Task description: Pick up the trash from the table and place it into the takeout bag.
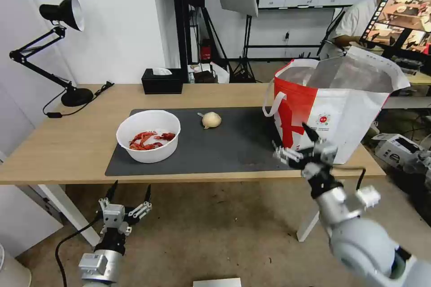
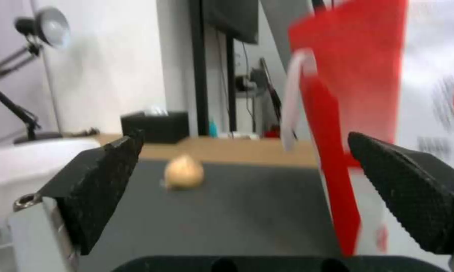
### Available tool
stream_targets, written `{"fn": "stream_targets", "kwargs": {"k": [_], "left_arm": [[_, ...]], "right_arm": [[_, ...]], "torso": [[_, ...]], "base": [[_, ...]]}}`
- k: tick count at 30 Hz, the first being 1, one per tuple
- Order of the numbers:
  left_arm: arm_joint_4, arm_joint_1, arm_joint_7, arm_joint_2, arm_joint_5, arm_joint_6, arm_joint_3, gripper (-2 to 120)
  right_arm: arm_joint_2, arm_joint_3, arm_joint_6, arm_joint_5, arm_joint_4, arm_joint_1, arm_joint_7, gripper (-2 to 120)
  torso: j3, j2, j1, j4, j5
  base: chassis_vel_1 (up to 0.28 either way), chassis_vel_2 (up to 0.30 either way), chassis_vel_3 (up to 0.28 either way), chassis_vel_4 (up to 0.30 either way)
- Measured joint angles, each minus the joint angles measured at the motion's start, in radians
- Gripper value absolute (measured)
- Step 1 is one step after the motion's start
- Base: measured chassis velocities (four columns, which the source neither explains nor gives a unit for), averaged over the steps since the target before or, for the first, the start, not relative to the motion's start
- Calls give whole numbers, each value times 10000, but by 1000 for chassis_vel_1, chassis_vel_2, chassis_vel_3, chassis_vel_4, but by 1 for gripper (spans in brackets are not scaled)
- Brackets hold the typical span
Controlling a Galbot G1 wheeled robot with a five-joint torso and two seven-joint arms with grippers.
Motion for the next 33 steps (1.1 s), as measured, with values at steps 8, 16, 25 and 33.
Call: {"fn": "stream_targets", "kwargs": {"k": [8, 16, 25, 33], "left_arm": [[85, 99, 158, -171, 251, 142, 73, 100], [133, 74, 189, -191, 276, 116, 159, 100], [168, 46, 201, -202, 282, 87, 179, 100], [185, 22, 215, -198, 295, 62, 229, 100]], "right_arm": [[580, -280, 870, -744, -1143, -1070, -121, 100], [852, -477, 854, -869, -1473, -1045, -215, 100], [879, -486, 806, -865, -1572, -1040, -283, 100], [894, -486, 768, -941, -1678, -980, -296, 100]], "torso": [[1, -2, 0, -1, 1], [1, -2, 1, 0, 1], [1, -1, 1, 0, 1], [2, -2, 1, 0, 1]], "base": [[0, 0, 0, 0], [0, 0, 0, 0], [0, 0, 0, 0], [0, 0, 0, 0]]}}
